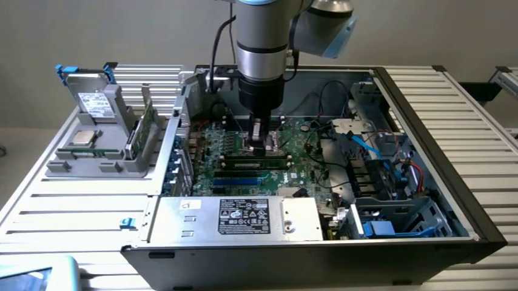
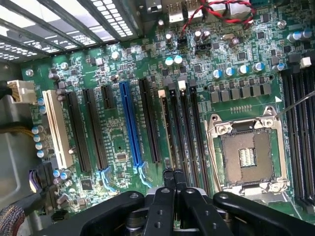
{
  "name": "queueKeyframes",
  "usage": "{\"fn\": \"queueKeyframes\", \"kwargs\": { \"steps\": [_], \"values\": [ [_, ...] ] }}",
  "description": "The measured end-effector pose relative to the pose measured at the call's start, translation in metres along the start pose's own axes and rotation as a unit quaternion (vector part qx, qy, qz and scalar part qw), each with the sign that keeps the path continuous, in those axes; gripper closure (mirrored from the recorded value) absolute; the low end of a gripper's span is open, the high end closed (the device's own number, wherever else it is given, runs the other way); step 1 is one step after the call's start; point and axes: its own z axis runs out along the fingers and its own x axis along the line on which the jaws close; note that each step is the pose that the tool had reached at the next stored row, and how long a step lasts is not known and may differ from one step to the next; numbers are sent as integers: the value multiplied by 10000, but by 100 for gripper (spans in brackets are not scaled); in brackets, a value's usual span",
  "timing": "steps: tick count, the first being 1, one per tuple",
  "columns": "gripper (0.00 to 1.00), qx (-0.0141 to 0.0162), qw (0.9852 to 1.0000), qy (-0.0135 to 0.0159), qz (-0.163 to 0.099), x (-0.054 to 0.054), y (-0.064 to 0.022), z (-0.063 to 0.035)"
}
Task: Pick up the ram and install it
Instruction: 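Press down the ram until it locks into place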
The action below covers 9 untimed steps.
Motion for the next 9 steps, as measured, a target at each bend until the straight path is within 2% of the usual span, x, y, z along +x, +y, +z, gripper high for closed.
{"fn": "queueKeyframes", "kwargs": {
  "steps": [4, 9],
  "values": [
    [89, -22, 9996, 7, 295, 0, 0, 0],
    [89, -48, 9979, 15, 641, 0, 0, 0]
  ]
}}
